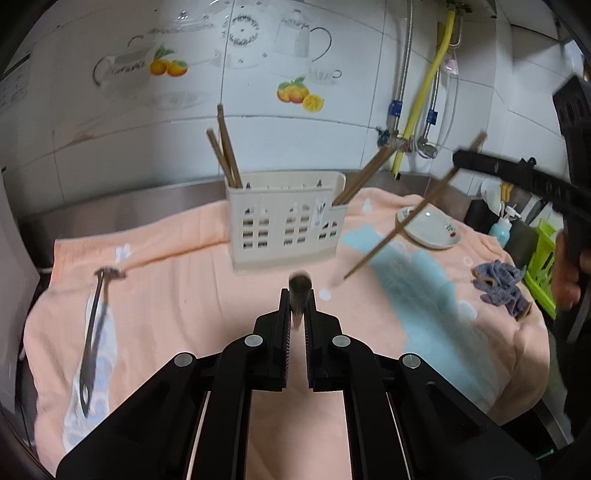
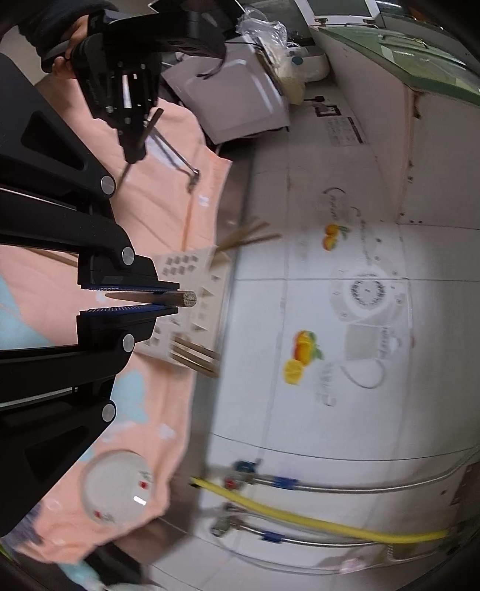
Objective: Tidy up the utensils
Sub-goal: 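Lift both held chopsticks up toward the white holder, then lower the chopstick into the holder with the right gripper while the left gripper lowers its chopstick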
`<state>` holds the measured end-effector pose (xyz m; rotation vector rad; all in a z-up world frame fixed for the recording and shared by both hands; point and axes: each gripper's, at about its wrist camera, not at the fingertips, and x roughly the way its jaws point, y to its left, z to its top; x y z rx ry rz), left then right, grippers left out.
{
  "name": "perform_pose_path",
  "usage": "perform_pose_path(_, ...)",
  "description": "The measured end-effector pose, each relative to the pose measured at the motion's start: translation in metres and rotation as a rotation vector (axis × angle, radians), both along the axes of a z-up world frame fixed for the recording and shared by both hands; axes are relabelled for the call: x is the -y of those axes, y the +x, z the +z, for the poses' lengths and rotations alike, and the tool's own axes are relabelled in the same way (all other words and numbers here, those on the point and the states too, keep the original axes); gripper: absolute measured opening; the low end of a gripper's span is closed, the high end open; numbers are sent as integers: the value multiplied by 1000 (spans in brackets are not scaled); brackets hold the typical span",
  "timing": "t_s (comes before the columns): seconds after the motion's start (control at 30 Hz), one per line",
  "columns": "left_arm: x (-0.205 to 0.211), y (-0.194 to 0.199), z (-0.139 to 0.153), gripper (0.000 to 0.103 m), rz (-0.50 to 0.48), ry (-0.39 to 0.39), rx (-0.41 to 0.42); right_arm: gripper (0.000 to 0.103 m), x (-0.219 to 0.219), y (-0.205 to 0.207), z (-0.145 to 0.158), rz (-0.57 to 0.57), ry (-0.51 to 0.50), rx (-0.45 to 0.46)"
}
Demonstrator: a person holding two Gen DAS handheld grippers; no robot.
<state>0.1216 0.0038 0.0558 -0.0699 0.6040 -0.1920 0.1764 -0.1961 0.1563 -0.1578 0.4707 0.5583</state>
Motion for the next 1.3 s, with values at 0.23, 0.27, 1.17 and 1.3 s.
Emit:
perform_pose_path(0.23,-2,17,15,6,-24,14,9,6,2,30,51,-10,14,40)
perform_pose_path(0.27,-2,20,16,6,-26,14,7,6,1,33,55,-14,13,45)
perform_pose_path(1.17,-12,82,143,5,-1,44,242,6,-31,142,5,-89,-93,-103)
perform_pose_path(1.3,-13,100,153,5,22,34,259,7,-32,144,-2,-84,-101,-113)
